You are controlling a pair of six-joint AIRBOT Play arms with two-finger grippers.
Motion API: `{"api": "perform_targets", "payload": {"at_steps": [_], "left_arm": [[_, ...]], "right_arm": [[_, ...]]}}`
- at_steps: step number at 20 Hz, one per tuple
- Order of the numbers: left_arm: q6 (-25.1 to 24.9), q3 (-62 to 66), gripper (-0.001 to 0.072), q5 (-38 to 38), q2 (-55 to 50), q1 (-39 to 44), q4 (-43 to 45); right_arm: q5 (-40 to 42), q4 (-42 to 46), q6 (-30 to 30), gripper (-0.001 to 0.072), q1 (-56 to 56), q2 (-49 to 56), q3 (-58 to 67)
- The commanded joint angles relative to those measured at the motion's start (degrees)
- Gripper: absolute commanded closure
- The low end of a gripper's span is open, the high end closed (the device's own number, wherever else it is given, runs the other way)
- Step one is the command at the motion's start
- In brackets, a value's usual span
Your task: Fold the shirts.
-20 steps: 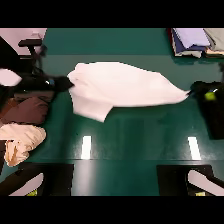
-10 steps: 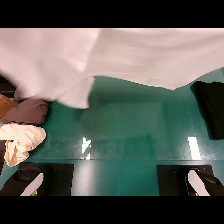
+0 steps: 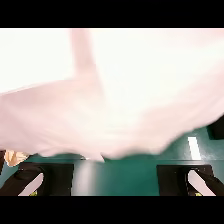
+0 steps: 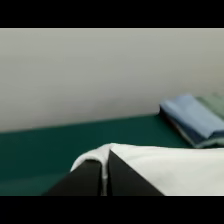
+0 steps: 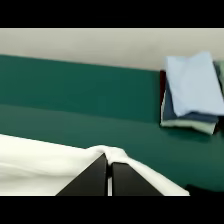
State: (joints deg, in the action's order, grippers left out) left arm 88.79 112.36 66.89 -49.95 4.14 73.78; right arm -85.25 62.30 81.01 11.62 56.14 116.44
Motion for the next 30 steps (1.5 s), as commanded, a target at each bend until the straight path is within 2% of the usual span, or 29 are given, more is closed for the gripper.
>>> {"api": "perform_targets", "payload": {"at_steps": [1,5,8,10,12,15,17,19,22,27,30], "left_arm": [[1.25,-12.48,0.0682,4.79,-6.43,-0.07,-0.15],[0.94,-27.41,0.0682,0.72,-17.99,-0.07,-3.10],[-0.72,-29.86,0.0682,-4.22,-28.87,-0.07,-3.34],[-4.76,-29.24,0.0683,-10.08,-34.95,-0.09,-5.73],[-5.29,-26.29,0.0683,-14.38,-39.43,-0.09,-6.01],[-5.29,-20.94,0.0683,-14.86,-43.04,-1.68,-6.64],[-5.31,-18.47,0.0682,-12.15,-43.01,-3.52,-7.45],[-6.51,-16.76,0.0682,-3.45,-43.01,-5.16,-8.50],[-11.34,-19.63,0.0682,9.92,-43.01,-5.16,-8.70],[-10.99,-31.65,0.0681,8.55,-43.01,-3.13,-9.11],[-6.62,-35.43,0.0673,6.60,-43.01,-2.89,-9.07]], "right_arm": [[-4.81,1.22,1.05,0.0700,-1.95,7.32,-7.52],[-4.52,8.07,1.03,0.0700,-8.24,19.39,-21.14],[-0.31,9.38,1.03,0.0699,-10.60,30.14,-24.09],[2.38,9.27,1.03,0.0700,-11.06,36.61,-20.87],[3.28,9.22,1.03,0.0700,-11.06,42.60,-14.08],[3.13,9.25,1.05,0.0699,-11.06,47.74,-5.31],[2.12,9.31,0.98,0.0699,-11.06,48.22,-2.21],[-0.17,9.46,0.96,0.0700,-11.06,46.80,-2.58],[1.03,10.03,0.96,0.0700,-11.89,41.59,-12.04],[9.03,11.19,0.96,0.0698,-13.42,33.14,-32.30],[11.80,10.56,1.03,0.0676,-13.20,30.36,-38.80]]}}
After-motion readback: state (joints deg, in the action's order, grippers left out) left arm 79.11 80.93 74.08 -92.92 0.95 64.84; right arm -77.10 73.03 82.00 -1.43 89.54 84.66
